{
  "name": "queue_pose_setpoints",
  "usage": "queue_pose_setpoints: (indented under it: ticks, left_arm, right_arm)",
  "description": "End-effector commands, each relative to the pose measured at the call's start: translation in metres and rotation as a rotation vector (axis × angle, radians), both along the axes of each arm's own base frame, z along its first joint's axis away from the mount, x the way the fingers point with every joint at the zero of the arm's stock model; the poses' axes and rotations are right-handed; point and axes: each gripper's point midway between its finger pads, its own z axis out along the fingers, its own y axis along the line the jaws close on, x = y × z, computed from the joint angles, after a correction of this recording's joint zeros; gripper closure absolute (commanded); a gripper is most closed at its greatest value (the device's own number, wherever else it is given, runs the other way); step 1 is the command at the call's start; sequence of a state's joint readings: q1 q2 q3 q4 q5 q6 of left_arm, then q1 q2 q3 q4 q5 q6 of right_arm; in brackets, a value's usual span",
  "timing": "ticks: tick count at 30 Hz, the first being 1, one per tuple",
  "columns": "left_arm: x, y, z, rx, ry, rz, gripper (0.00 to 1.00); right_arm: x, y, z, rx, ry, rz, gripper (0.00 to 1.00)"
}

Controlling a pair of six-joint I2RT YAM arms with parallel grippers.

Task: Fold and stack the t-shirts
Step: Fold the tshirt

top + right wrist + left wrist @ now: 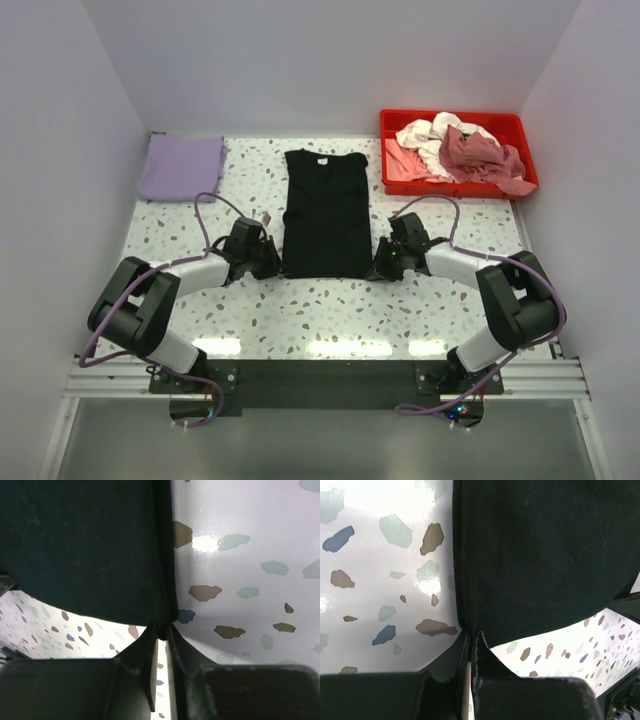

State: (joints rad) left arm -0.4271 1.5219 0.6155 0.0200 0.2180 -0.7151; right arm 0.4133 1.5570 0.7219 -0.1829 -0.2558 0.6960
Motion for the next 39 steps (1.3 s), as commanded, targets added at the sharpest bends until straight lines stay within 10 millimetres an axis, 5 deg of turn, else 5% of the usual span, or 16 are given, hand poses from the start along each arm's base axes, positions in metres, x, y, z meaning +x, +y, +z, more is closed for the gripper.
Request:
queue_pose_setpoints:
  ticks: [1,3,8,14,19,23,27,32,39]
  left_arm:
    - [0.0,0.006,-0.001,0.033,-0.005,0.019,1.0]
    - [0.002,0.007,-0.002,0.038,-0.008,0.024,1.0]
    - [-0.015,0.014,-0.008,0.05,0.041,0.034,1.0]
    - [-0.073,0.024,-0.025,0.095,0.14,0.037,1.0]
    - [-0.118,0.027,-0.024,0.098,0.191,0.045,1.0]
    - [-0.151,0.03,-0.022,0.048,0.227,0.104,1.0]
    - [-0.176,0.036,-0.015,0.009,0.247,0.133,1.0]
    - [-0.182,0.028,0.002,-0.052,0.243,0.122,1.0]
    - [-0.141,0.014,0.06,-0.063,0.056,0.115,1.0]
  right_arm:
    - [0.003,-0.003,-0.011,-0.021,-0.01,0.002,0.88]
    - [0.001,-0.003,-0.012,-0.024,-0.008,0.013,1.0]
    - [-0.018,0.0,-0.008,0.012,0.009,0.08,1.0]
    - [-0.077,-0.01,-0.018,0.009,0.119,0.136,1.0]
    - [-0.121,0.0,-0.01,0.022,0.142,0.196,1.0]
    - [-0.168,-0.012,-0.015,-0.006,0.218,0.195,1.0]
    - [-0.185,-0.017,-0.003,0.051,0.212,0.13,1.0]
    - [-0.19,-0.013,0.018,0.157,0.149,0.113,1.0]
    - [-0.154,-0.011,0.061,0.067,-0.017,0.176,1.0]
